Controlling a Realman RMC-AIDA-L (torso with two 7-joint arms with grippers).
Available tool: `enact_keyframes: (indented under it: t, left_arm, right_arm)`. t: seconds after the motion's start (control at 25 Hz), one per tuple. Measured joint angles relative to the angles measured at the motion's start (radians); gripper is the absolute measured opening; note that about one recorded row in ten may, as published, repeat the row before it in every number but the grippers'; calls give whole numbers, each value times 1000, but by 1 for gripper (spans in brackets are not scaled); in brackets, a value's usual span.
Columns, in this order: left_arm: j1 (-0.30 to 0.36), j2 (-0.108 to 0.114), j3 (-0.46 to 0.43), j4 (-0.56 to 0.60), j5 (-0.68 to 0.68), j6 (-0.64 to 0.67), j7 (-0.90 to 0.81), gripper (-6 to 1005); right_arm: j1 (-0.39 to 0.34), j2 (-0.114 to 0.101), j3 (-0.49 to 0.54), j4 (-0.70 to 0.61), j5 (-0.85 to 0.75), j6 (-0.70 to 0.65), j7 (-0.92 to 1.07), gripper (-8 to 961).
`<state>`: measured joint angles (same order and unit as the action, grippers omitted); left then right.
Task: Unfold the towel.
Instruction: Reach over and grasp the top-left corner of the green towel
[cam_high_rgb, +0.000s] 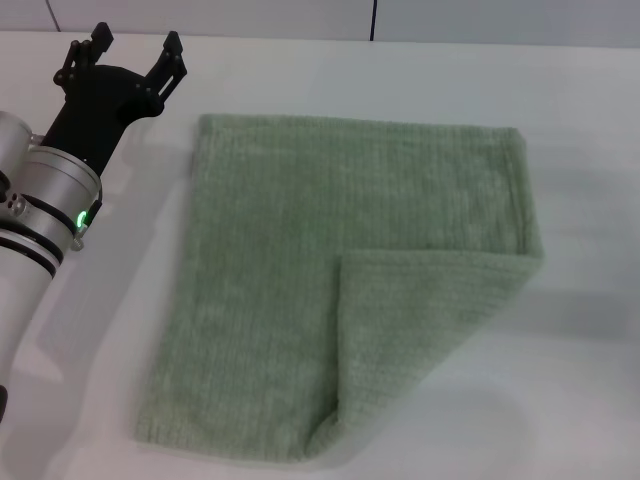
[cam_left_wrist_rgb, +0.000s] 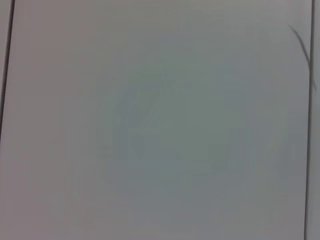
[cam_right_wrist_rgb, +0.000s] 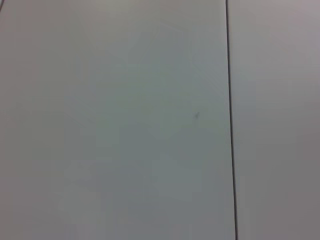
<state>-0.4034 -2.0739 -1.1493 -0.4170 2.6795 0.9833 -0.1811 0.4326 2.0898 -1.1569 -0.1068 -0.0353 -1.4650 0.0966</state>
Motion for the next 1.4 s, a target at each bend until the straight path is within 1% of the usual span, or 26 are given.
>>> enact_keyframes:
  t: [0.52,0.72,0.76,0.88,1.28,1.32,1.4]
  left_arm:
    - [4,0,4,0,-3,2,0,810]
    - [5,0,31,0,-3,-4,-1,791]
    - [2,1,53,5,-1,-7,-1,787]
    - [-6,2,74,12,4,-15,-1,776]
    - [-15,5,87,11,4,-39,-13,576]
    - [-28,6,101,3,5,-81,-14,556]
    - [-38,6,113,2,5,-104,-16,459]
  right_arm:
    - [1,-1,0,0,0,0,0,776]
    - [-1,-1,0,0,0,0,0,777]
    - [-1,-1,0,0,0,0,0,777]
    - [-1,-1,0,1,0,0,0,777]
    - [2,0,0,-1,2,0,0,776]
    - [2,-1,0,-1,4,0,0,776]
    - [3,0,0,-2,6,0,0,776]
